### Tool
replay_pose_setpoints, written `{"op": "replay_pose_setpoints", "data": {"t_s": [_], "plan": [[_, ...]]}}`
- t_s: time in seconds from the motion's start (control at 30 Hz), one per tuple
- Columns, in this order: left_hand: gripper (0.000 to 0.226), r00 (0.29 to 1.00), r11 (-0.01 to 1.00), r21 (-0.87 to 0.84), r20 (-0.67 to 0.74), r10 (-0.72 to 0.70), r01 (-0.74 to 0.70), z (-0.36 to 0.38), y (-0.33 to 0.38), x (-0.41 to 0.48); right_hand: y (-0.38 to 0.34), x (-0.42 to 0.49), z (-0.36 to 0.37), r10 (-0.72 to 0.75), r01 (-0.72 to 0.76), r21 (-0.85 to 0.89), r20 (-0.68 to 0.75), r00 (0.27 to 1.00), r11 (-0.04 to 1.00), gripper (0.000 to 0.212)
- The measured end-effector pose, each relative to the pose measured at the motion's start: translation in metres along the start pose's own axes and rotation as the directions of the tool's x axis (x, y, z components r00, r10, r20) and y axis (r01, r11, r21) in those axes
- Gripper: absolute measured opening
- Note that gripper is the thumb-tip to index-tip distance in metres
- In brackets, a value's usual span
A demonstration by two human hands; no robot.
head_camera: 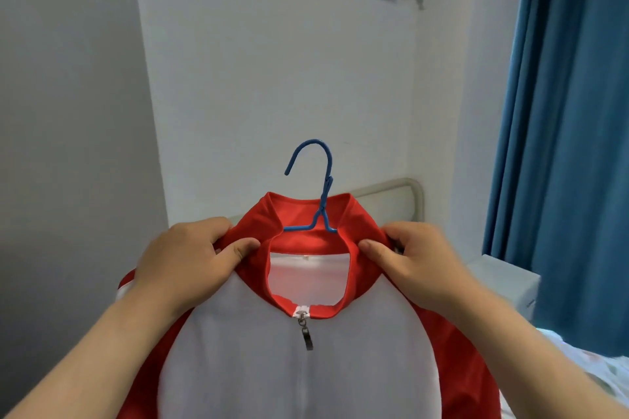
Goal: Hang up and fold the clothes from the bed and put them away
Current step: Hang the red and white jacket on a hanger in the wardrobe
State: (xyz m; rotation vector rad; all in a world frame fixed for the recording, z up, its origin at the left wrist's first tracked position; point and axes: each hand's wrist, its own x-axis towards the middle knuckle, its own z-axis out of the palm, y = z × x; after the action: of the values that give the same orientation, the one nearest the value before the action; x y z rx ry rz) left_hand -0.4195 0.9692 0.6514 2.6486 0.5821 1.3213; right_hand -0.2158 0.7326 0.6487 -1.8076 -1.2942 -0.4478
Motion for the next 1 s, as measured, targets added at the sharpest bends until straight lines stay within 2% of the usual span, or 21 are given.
{"op": "replay_pose_setpoints", "data": {"t_s": [0.1, 0.2, 0.3, 0.47, 0.8, 1.0], "plan": [[0.049, 0.997, 0.997, 0.020, -0.006, -0.079, 0.079, 0.000, -0.031, -0.008, -0.002, 0.015, 0.036, -0.027, 0.027, 0.010, 0.033, 0.999, 1.000, 0.051], [0.058, 0.989, 0.988, 0.037, -0.015, -0.148, 0.149, 0.004, -0.061, -0.013, 0.001, 0.029, 0.072, -0.026, 0.023, 0.029, 0.081, 0.996, 0.999, 0.048], [0.066, 0.984, 0.979, 0.094, -0.031, -0.178, 0.180, 0.003, -0.086, -0.021, 0.001, 0.041, 0.103, -0.035, 0.029, 0.058, 0.117, 0.993, 0.998, 0.046], [0.067, 0.969, 0.958, 0.149, -0.070, -0.236, 0.244, -0.008, -0.115, -0.038, -0.009, 0.056, 0.144, -0.089, 0.069, 0.123, 0.158, 0.983, 0.990, 0.043], [0.068, 0.901, 0.874, 0.228, -0.169, -0.399, 0.429, -0.042, -0.126, -0.084, -0.035, 0.068, 0.187, -0.197, 0.115, 0.302, 0.261, 0.945, 0.947, 0.037], [0.052, 0.845, 0.808, 0.248, -0.166, -0.508, 0.534, -0.063, -0.116, -0.128, -0.051, 0.050, 0.207, -0.217, 0.070, 0.388, 0.348, 0.912, 0.919, 0.030]]}}
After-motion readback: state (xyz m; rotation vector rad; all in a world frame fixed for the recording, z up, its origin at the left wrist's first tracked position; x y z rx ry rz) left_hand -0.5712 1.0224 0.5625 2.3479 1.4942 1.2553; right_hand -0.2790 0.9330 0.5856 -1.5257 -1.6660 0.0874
